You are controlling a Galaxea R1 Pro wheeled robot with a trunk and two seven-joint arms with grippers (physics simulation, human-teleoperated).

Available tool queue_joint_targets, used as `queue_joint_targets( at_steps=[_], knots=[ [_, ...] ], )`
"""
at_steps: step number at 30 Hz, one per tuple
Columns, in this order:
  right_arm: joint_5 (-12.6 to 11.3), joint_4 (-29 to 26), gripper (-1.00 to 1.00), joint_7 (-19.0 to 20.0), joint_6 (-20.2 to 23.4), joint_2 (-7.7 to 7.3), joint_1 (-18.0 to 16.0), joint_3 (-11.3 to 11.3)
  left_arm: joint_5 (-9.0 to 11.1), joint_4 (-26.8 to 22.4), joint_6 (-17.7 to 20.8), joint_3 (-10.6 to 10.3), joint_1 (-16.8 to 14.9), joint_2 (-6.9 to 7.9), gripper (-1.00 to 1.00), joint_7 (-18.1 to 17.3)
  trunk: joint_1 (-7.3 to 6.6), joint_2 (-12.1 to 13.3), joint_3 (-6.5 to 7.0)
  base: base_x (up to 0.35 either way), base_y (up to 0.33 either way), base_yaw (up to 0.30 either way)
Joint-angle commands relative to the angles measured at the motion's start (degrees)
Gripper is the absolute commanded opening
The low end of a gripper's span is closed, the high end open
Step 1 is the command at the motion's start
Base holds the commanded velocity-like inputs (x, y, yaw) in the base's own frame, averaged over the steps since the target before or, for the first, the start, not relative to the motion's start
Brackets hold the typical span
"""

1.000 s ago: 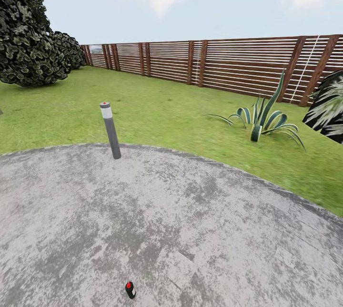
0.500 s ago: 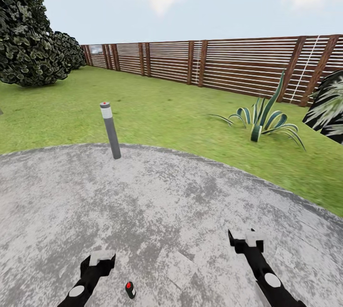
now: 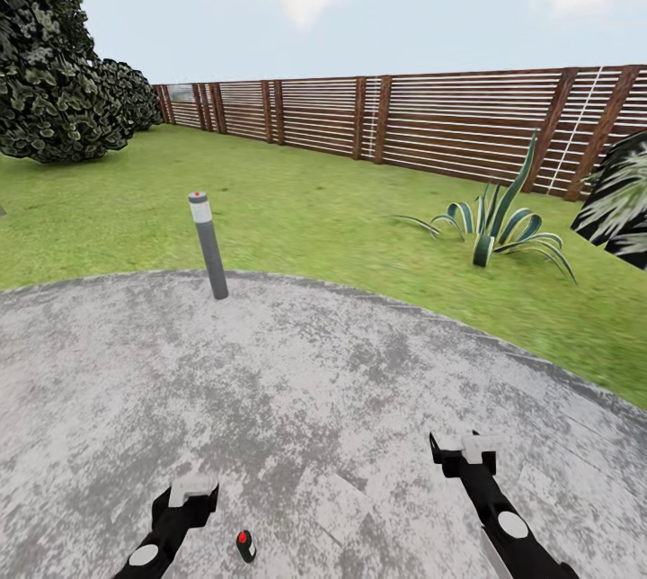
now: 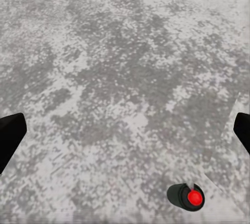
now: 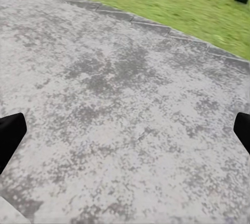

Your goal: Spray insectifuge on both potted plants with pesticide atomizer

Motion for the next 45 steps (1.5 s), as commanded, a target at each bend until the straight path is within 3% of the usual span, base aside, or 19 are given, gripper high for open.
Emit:
queue_joint_targets(
  at_steps=[1, 7, 14, 37, 45],
  knots=[
    [0.05, 0.04, 1.00, 0.09, -0.21, -0.02, -0.03, 0.02, -0.61, 0.16, -0.23, 0.40, -0.05, -0.03, 1.00, -0.06, 0.22, -0.43, -0.23, 0.000, 0.000, 0.000],
    [0.05, 1.32, 1.00, 0.12, -0.29, -0.02, -0.03, 0.03, -0.60, 0.30, -0.17, 0.43, -0.11, 0.00, 1.00, -0.09, 1.53, -2.84, -1.31, 0.000, 0.000, 0.000],
    [-0.07, 1.71, 1.00, 0.05, -0.23, 0.06, -0.03, -0.04, -0.59, 0.29, -0.58, 0.41, -0.10, 0.05, 1.00, 0.08, 1.53, -2.84, -1.31, 0.000, -0.032, 0.097],
    [-0.13, 1.63, 1.00, -0.04, -0.29, 0.07, -0.03, -0.06, -0.05, 0.32, -0.70, 0.49, -0.13, 0.01, 1.00, 0.43, 1.53, -2.84, -1.27, 0.008, -0.261, 0.073],
    [-0.13, 1.63, 1.00, -0.04, -0.29, 0.07, -0.03, -0.08, -0.02, 0.33, -0.92, 0.57, -0.02, 0.02, 1.00, 0.43, 1.97, -3.64, -1.62, 0.001, -0.005, 0.005]
  ],
)
